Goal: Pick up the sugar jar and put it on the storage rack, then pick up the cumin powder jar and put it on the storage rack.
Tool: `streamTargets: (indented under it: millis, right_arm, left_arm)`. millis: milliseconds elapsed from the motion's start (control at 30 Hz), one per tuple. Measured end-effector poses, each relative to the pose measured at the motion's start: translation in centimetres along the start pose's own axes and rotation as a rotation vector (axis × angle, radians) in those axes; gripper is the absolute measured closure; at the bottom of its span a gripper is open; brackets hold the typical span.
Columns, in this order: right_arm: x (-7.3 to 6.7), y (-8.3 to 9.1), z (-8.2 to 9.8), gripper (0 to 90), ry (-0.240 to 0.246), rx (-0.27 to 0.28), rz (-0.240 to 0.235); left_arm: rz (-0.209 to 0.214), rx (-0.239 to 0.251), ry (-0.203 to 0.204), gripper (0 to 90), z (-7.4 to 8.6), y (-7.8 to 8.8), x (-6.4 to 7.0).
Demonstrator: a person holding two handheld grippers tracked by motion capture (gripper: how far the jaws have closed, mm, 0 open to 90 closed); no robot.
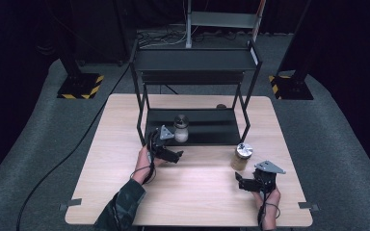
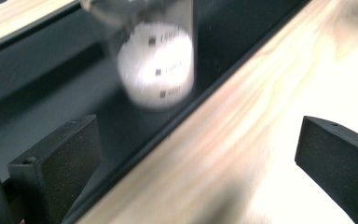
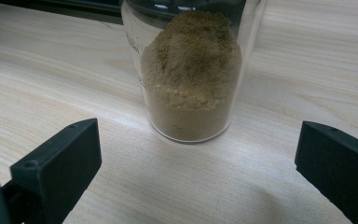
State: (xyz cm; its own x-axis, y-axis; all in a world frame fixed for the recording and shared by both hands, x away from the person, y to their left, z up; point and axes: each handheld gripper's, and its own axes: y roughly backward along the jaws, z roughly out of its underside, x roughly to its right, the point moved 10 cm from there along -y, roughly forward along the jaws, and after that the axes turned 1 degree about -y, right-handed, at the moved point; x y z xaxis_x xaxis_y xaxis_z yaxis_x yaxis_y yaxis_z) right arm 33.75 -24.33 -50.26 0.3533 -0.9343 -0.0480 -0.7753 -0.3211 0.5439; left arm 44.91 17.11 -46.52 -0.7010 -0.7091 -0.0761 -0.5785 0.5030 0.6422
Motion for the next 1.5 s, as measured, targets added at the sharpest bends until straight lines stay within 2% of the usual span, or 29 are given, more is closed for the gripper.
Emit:
streamTargets:
  millis: [100,233,267,300,400,467,533,567,667,800,833,900,1267,1433,1500]
  right_arm:
    - [0.0,0.0,0.0,0.0,0.002,-0.003,0.001]
    - [-0.1,0.0,0.0,0.0,0.002,-0.004,0.004]
    - [-0.1,0.0,0.0,0.0,0.002,-0.005,0.004]
    - [-0.1,0.0,0.0,0.0,0.002,-0.006,0.005]
    - [-0.1,-0.1,-0.1,0.0,0.005,-0.008,0.006]
    - [-0.1,-0.1,-0.1,0.0,0.008,-0.011,0.007]
    - [-0.2,-0.1,-0.1,0.0,0.011,-0.016,0.009]
    - [-0.2,-0.1,-0.1,0.0,0.011,-0.017,0.010]
    - [-0.2,-0.1,-0.1,0.0,0.009,-0.015,0.012]
    - [-0.3,-0.2,-0.1,0.0,0.015,-0.021,0.023]
    - [-0.4,-0.2,-0.2,0.0,0.016,-0.025,0.029]
    - [-0.5,-0.2,-0.2,0.0,0.022,-0.029,0.038]
    - [-1.2,-0.5,-0.4,0.0,0.062,-0.053,0.071]
    - [-0.8,-0.7,-1.0,0.0,0.039,-0.051,0.036]
    - [-0.9,-0.9,-1.6,0.0,0.056,-0.048,0.043]
  left_arm:
    - [-0.017,-0.004,0.016,0.0,1.4,1.0,0.0]
    - [0.021,-0.050,0.067,0.0,3.3,2.2,-0.2]
    - [0.021,-0.050,0.067,0.0,3.3,2.2,-0.2]
    - [0.013,-0.065,0.082,0.0,4.5,2.8,-0.2]
    - [-0.001,-0.076,0.120,0.0,6.0,3.6,0.0]
    - [-0.018,-0.102,0.137,0.0,6.9,4.2,0.3]
    - [-0.018,-0.110,0.143,0.0,7.1,4.4,0.4]
    - [-0.009,-0.126,0.159,0.0,7.7,4.7,0.7]
    - [-0.023,-0.118,0.169,0.0,8.5,5.0,1.3]
    - [-0.051,-0.101,0.164,0.0,9.3,5.6,2.1]
    - [-0.066,-0.104,0.149,0.0,9.4,5.6,2.4]
    - [-0.075,-0.090,0.158,0.0,9.6,5.7,2.7]
    - [-0.093,-0.073,0.166,0.1,10.1,5.9,3.1]
    - [-0.099,-0.074,0.161,0.1,10.0,6.0,3.2]
    - [-0.097,-0.075,0.163,0.1,10.0,6.0,3.2]
